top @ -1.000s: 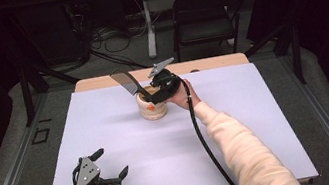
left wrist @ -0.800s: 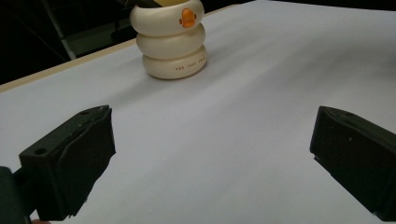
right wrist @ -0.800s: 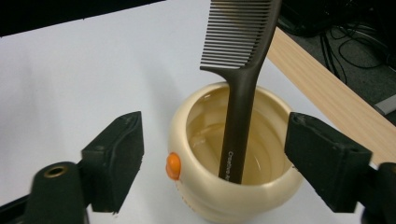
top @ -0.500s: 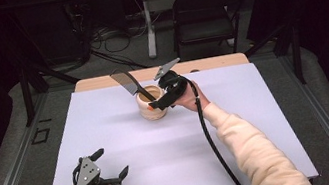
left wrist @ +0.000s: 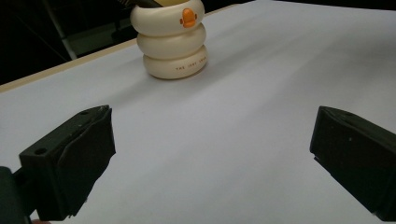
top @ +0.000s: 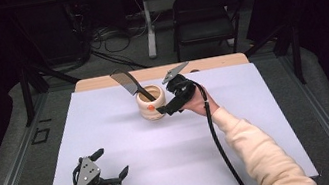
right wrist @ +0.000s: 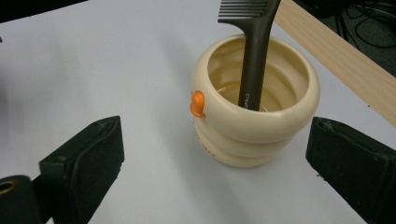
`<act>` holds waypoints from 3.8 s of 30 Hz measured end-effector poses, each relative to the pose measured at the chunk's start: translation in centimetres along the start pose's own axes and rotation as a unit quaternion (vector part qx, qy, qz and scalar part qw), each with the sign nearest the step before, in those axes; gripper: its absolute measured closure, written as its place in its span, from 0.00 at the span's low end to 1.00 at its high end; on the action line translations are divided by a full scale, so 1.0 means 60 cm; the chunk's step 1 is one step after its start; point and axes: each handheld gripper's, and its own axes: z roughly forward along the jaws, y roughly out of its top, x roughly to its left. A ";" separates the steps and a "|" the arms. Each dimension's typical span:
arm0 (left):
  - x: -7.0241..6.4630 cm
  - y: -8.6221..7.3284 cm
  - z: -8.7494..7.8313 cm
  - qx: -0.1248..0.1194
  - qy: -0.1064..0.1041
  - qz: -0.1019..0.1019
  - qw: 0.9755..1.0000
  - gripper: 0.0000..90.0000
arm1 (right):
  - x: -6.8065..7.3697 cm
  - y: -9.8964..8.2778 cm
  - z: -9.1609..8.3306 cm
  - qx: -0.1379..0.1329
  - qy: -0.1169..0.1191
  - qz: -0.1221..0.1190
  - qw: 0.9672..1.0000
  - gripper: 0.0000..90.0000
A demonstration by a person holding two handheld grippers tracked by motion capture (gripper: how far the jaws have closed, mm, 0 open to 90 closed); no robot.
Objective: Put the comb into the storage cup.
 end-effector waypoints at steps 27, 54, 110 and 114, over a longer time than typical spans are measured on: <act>0.000 0.000 -0.001 0.003 -0.001 0.004 1.000 0.00 | 0.027 -0.078 -0.048 0.013 0.008 0.013 1.000 0.00; -0.001 -0.001 -0.002 0.003 0.000 0.001 1.000 0.00 | 0.068 -0.153 -0.094 0.007 0.009 0.013 1.000 0.00; -0.001 -0.001 -0.002 0.004 0.000 0.002 1.000 0.00 | 0.131 -0.280 -0.180 -0.025 -0.051 0.009 0.998 0.00; -0.001 -0.001 -0.002 0.004 0.000 0.002 1.000 0.00 | 0.136 -0.288 -0.184 -0.030 -0.053 0.007 0.998 0.00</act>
